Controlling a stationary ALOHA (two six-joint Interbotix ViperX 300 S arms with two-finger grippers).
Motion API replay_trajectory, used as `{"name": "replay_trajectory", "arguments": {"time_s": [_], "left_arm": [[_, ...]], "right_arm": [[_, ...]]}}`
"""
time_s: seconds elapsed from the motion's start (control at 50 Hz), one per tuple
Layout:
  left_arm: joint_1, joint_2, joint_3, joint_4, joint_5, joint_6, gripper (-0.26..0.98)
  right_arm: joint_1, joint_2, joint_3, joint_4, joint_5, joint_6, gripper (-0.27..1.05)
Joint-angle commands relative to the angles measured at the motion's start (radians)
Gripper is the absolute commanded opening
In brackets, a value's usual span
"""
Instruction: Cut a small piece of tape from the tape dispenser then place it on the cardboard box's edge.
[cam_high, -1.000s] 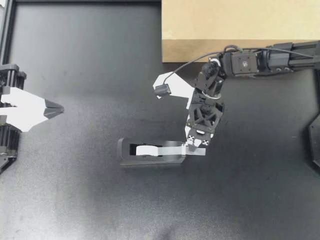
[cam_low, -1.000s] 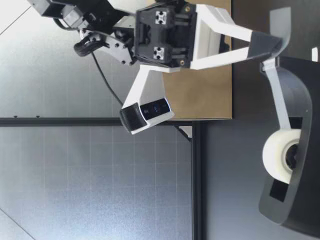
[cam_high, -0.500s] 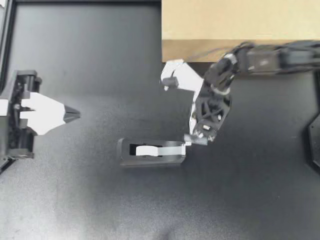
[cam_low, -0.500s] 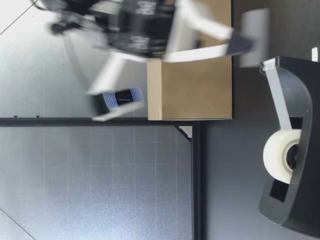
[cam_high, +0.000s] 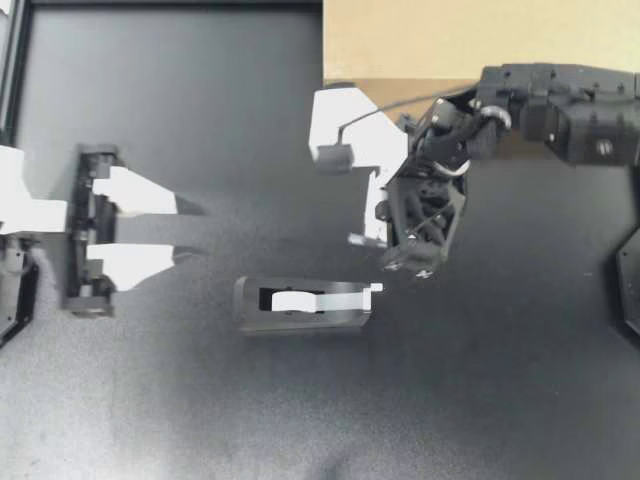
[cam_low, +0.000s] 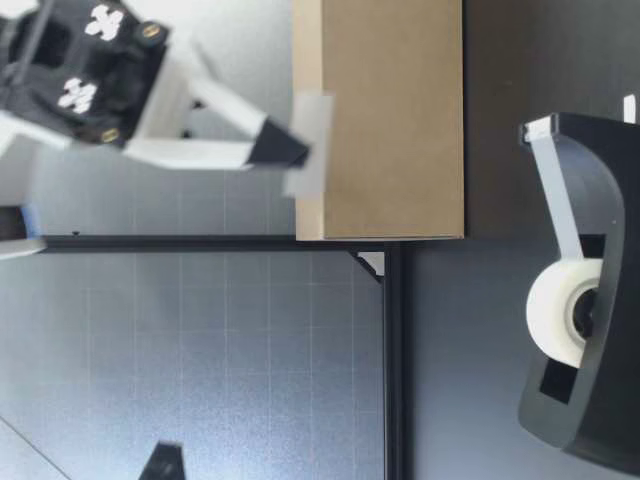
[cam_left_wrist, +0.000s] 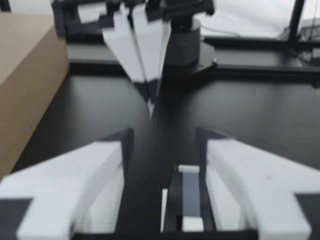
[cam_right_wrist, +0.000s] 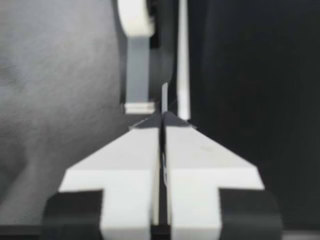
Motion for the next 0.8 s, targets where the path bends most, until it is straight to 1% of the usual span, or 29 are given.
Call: {"name": "replay_trajectory", "arguments": {"time_s": [0.0, 0.12, 0.22, 0.34, 0.5, 0.78], "left_arm": [[0.003, 0.043, -0.037, -0.006, -0.040, 0.000, 0.43], [0.003, 0.112, -0.067, -0.011, -0.091, 0.002, 0.43], [0.002, 0.156, -0.094, -0.011, -0.129, 0.005, 0.43], [0.002, 0.206, -0.123, -0.011, -0.141, 0.006, 0.43], [0.003, 0.239, -0.152, -0.011, -0.143, 0.009, 0.43], [0.002, 0.264, -0.167, -0.011, -0.164, 0.011, 0.43]], "right_arm": [[0.032, -0.018, -0.067, -0.069, 0.009, 0.040, -0.08], [0.064, -0.008, -0.121, -0.118, 0.026, 0.071, -0.08], [0.081, 0.008, -0.170, -0.124, 0.035, 0.074, -0.08], [0.086, 0.029, -0.216, -0.132, 0.038, 0.072, -0.08], [0.086, 0.057, -0.250, -0.147, 0.048, 0.069, -0.08], [0.086, 0.091, -0.296, -0.158, 0.060, 0.063, -0.08]]}}
